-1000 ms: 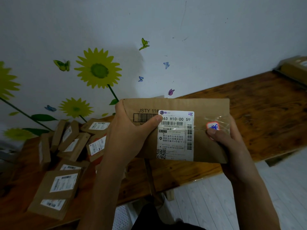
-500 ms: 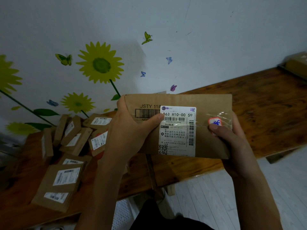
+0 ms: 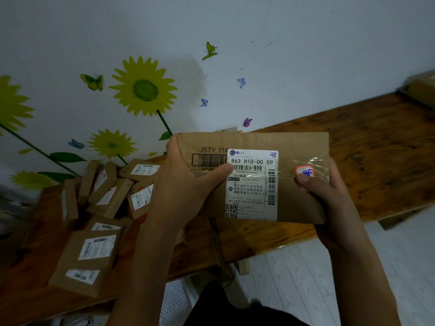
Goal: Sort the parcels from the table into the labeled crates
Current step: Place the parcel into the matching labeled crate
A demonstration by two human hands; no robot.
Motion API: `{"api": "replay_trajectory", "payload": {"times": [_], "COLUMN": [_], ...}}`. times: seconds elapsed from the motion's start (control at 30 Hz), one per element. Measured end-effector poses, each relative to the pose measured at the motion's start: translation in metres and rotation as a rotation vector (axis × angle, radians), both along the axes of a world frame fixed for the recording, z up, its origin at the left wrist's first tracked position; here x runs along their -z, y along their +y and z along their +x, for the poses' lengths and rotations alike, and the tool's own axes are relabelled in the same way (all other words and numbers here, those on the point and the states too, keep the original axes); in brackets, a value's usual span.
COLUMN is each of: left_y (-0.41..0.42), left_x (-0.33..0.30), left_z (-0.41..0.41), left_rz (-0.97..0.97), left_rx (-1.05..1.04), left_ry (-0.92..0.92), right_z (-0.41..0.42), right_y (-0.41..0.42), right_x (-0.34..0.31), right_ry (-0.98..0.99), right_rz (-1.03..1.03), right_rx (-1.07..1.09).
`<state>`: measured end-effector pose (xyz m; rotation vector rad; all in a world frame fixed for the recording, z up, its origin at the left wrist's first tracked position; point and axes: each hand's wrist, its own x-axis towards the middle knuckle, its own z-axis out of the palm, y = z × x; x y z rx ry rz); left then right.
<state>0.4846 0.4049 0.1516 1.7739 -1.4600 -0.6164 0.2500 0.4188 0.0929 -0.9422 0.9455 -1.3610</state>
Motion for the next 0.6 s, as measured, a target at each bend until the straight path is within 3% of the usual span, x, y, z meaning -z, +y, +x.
{"api": "replay_trajectory", "payload": {"times": [0.6], "left_y": [0.0056], "left_x": [0.0035], "left_z": [-0.0019], "left_rz": [0.004], "left_rx": [0.018], "left_ry": [-0.010], "right_z": [-0.0034], "right_y": [0.0027], "right_x": [0.0036], "right_ry": [-0.021], "right_rz": [0.009], "right_rx": [-0.011]}}
